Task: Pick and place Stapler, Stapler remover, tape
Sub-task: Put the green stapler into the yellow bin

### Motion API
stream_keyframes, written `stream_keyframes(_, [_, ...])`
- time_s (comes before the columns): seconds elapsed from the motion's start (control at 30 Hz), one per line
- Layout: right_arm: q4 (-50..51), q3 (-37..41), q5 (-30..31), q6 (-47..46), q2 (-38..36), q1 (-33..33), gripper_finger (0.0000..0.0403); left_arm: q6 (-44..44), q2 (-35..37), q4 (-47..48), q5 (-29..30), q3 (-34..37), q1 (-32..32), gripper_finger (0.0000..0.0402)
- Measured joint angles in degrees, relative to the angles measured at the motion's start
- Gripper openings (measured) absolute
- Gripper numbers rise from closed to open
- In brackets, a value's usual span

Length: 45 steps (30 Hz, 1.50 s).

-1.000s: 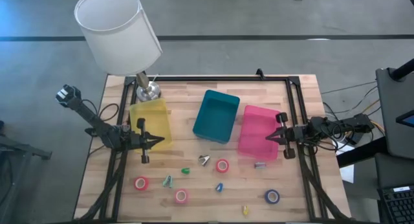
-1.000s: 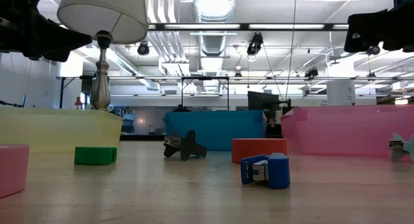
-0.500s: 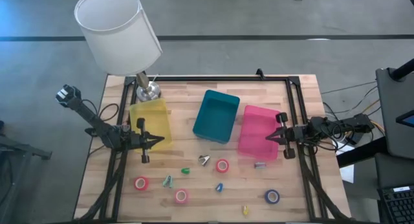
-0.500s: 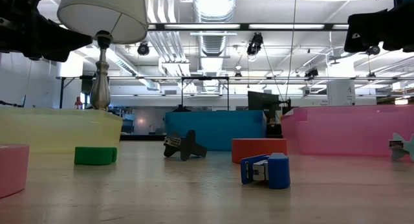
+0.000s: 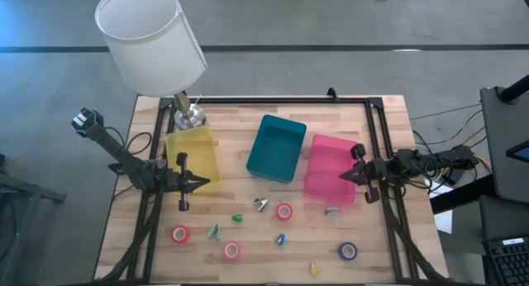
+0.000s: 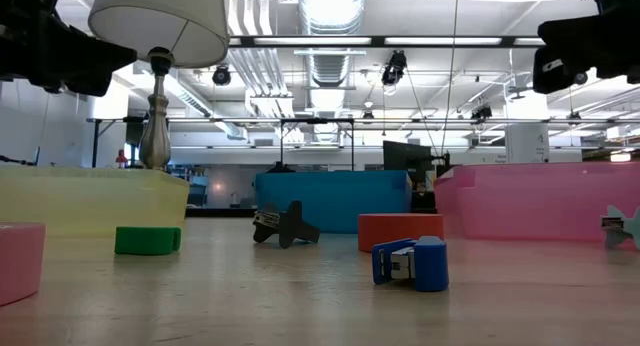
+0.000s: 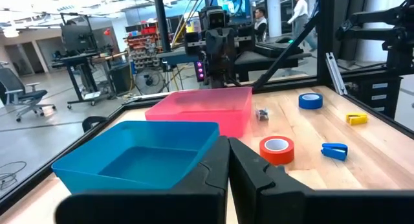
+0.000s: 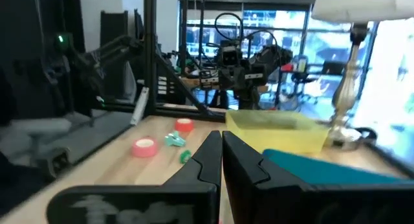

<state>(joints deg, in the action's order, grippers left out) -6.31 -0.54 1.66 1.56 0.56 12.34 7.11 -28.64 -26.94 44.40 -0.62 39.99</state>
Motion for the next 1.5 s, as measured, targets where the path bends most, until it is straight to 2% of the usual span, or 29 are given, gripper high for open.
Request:
stream_keyframes(0.2, [-1.52, 0.01, 0.06, 13.43, 0.02, 0.0, 0.0008, -0.06, 0.0, -0.02, 0.0, 0.0, 0.0, 0.0009])
stream_keyframes(0.5, [-13.19, 0.0, 0.06, 26.36, 0.0, 0.0, 0.0008, -0.06, 0.02, -0.01, 0.0, 0.0, 0.0, 0.0009])
stream_keyframes(0.7, [-19.1, 0.01, 0.59, 28.6, -0.01, 0.0, 0.0008, -0.06, 0.02, 0.0, -0.02, 0.0, 0.0, 0.0009])
stream_keyframes(0.87, [-21.81, 0.0, 5.86, 25.66, -0.02, -0.02, 0.001, -0.05, 0.0, -0.01, -0.01, 0.0, 0.0, 0.0009])
stream_keyframes(1.27, [-23.08, 0.01, 6.01, 27.37, 0.02, -0.02, 0.0077, -0.04, 0.02, -0.02, 0.0, 0.0, 0.0, 0.0009])
stream_keyframes(1.5, [-26.53, -0.02, 5.94, 25.59, 0.31, -0.02, 0.0084, -0.1, 0.02, -1.13, 0.01, 0.0, -0.02, 0.0009])
